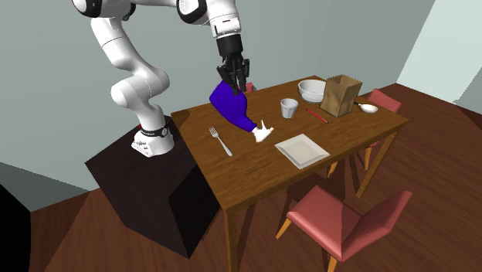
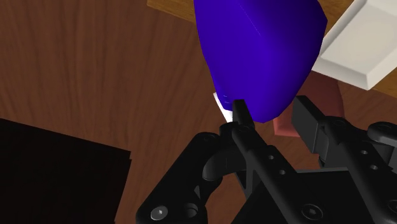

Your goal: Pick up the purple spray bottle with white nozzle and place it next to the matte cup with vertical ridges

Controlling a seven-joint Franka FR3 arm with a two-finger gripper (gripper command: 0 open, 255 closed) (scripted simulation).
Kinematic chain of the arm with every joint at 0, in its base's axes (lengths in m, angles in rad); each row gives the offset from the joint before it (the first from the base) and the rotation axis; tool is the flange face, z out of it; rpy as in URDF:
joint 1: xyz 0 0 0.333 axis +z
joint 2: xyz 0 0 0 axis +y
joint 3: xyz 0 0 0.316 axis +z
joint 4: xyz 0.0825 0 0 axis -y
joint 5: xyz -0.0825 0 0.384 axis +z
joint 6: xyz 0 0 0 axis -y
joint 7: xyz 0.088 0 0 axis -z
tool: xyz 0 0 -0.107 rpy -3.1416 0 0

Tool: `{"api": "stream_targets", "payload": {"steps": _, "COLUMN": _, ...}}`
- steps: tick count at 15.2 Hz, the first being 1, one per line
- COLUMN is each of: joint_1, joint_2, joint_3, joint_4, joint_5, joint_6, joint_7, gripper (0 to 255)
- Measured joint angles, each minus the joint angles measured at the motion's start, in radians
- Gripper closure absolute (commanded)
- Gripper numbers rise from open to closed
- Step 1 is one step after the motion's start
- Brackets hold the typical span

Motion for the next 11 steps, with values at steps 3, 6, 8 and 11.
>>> {"api": "stream_targets", "payload": {"steps": 3, "joint_1": -0.002, "joint_2": 0.006, "joint_3": -0.003, "joint_4": 0.044, "joint_5": 0.000, "joint_6": -0.037, "joint_7": -0.006, "gripper": 255}}
{"api": "stream_targets", "payload": {"steps": 6, "joint_1": -0.002, "joint_2": 0.006, "joint_3": -0.005, "joint_4": 0.087, "joint_5": 0.001, "joint_6": -0.080, "joint_7": -0.013, "gripper": 255}}
{"api": "stream_targets", "payload": {"steps": 8, "joint_1": 0.000, "joint_2": 0.008, "joint_3": 0.004, "joint_4": 0.105, "joint_5": 0.003, "joint_6": -0.097, "joint_7": -0.003, "gripper": 255}}
{"api": "stream_targets", "payload": {"steps": 11, "joint_1": 0.013, "joint_2": 0.028, "joint_3": 0.057, "joint_4": 0.135, "joint_5": 0.006, "joint_6": -0.114, "joint_7": 0.058, "gripper": 255}}
